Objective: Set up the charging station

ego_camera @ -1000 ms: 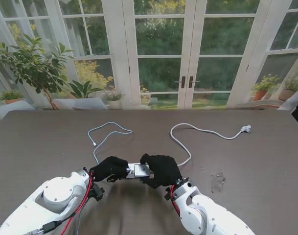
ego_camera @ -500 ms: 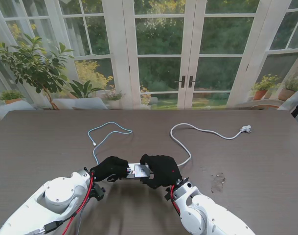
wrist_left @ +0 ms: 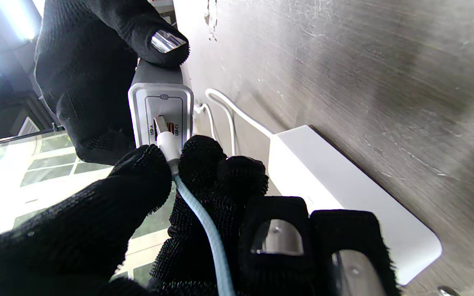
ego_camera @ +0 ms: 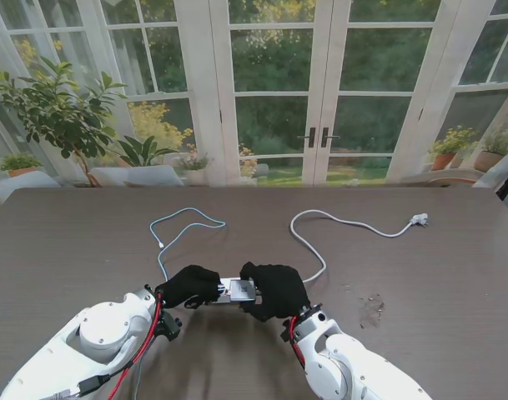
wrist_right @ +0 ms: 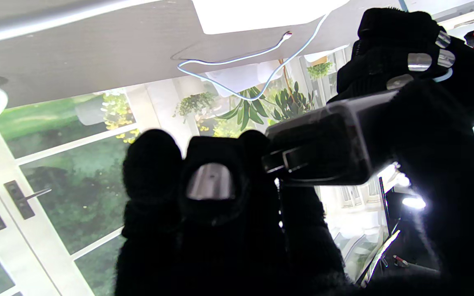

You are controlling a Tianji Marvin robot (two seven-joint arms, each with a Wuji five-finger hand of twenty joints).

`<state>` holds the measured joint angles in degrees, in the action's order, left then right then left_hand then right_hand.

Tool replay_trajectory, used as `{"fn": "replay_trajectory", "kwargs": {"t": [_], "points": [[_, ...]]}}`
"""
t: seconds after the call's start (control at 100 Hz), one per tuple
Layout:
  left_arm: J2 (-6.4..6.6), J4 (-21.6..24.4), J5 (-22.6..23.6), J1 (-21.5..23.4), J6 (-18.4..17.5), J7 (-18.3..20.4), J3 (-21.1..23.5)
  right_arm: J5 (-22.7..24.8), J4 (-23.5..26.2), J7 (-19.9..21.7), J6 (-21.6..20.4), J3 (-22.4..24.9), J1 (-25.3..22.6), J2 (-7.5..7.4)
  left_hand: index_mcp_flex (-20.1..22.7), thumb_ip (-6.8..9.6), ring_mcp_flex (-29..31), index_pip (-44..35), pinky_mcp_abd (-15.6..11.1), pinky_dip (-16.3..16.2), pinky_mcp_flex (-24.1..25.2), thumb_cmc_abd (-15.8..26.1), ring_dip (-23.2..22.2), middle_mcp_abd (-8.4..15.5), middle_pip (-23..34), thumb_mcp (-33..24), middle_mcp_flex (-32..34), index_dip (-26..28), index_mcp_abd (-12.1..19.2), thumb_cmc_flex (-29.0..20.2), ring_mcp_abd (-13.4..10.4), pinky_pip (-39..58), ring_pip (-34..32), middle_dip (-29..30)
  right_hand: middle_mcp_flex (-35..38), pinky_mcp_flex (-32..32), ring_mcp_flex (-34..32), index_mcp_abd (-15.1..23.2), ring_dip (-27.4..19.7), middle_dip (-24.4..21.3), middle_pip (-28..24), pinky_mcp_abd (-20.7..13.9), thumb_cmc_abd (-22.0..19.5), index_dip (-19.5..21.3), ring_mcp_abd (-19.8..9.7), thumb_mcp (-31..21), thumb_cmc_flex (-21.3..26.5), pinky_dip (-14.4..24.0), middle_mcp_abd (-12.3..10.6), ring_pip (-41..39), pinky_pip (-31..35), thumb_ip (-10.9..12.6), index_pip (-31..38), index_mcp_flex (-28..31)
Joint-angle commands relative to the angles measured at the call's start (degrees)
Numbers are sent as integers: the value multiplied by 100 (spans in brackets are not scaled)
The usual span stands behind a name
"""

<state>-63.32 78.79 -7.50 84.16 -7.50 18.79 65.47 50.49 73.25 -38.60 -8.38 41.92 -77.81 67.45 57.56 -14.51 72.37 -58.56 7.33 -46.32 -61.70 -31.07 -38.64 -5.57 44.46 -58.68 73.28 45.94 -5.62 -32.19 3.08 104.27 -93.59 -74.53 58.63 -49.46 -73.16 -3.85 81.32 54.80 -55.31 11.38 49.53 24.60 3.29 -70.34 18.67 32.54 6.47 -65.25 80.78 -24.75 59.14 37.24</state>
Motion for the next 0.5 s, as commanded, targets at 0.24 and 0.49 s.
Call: {"fn": "replay_trajectory", "kwargs": {"t": [0.24, 0.49], "points": [[-102, 43, 104, 9, 53, -57, -56, 43, 166, 111, 123, -48, -52, 54, 426, -75, 69, 47, -849, -204, -235, 78, -80, -102, 24, -287, 409, 36, -297, -124, -787, 1571, -557, 240, 371, -41, -228, 980, -4262, 11, -429, -166, -717, 220, -181, -965, 661, -50, -643, -185, 288, 347, 2366, 184], [-103, 78, 171, 18, 83, -104, -61, 82, 215, 142, 221, -64, -63, 42, 450, -68, 69, 78, -863, -269, -241, 80, -78, -92, 82, -291, 403, 53, -315, -128, -785, 1571, -576, 338, 379, -51, -229, 956, -4255, 13, -427, -156, -709, 221, -171, -963, 674, -55, -628, -204, 292, 350, 2361, 186]]}}
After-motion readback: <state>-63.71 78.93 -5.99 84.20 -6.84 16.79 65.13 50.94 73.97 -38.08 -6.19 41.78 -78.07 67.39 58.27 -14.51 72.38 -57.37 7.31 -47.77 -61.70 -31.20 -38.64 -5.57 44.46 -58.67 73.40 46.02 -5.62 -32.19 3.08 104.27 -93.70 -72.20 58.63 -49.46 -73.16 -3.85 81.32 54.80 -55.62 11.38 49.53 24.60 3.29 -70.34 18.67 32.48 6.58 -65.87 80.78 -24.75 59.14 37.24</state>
